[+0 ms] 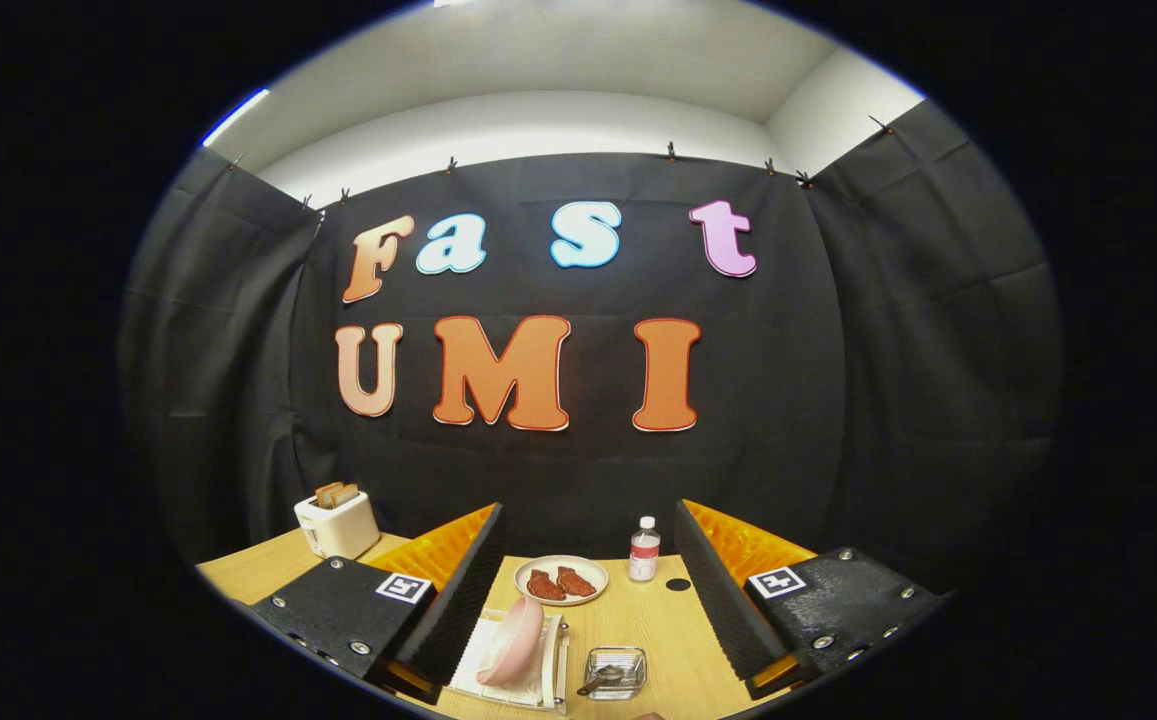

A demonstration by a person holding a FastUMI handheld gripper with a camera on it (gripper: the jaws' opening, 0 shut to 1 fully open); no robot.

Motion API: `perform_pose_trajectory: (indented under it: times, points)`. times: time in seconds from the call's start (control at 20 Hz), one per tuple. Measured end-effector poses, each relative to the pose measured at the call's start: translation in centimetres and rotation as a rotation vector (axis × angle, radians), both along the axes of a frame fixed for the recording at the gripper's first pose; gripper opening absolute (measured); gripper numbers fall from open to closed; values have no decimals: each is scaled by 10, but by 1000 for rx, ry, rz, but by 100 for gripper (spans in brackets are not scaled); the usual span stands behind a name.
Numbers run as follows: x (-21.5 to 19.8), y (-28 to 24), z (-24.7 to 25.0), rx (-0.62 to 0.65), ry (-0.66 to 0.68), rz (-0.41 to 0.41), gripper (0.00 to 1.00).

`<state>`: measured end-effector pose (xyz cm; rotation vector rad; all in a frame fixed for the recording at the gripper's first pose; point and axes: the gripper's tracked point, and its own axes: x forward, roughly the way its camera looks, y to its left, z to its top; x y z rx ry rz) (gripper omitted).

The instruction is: Take the plate from the dish rack, then take the spoon from the basket and place it into the plate.

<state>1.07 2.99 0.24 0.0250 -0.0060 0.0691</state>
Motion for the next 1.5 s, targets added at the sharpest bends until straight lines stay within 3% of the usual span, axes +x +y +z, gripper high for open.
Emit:
perform_pose_trajectory:
  times: [0.55, 1.1, 1.5]
  points:
    - [7, 19, -38, -7, 113, 33, 99]
    - [11, 59, -140, 97, 452, 104, 99]
    - [27, 68, -194, 56, 713, 144, 98]
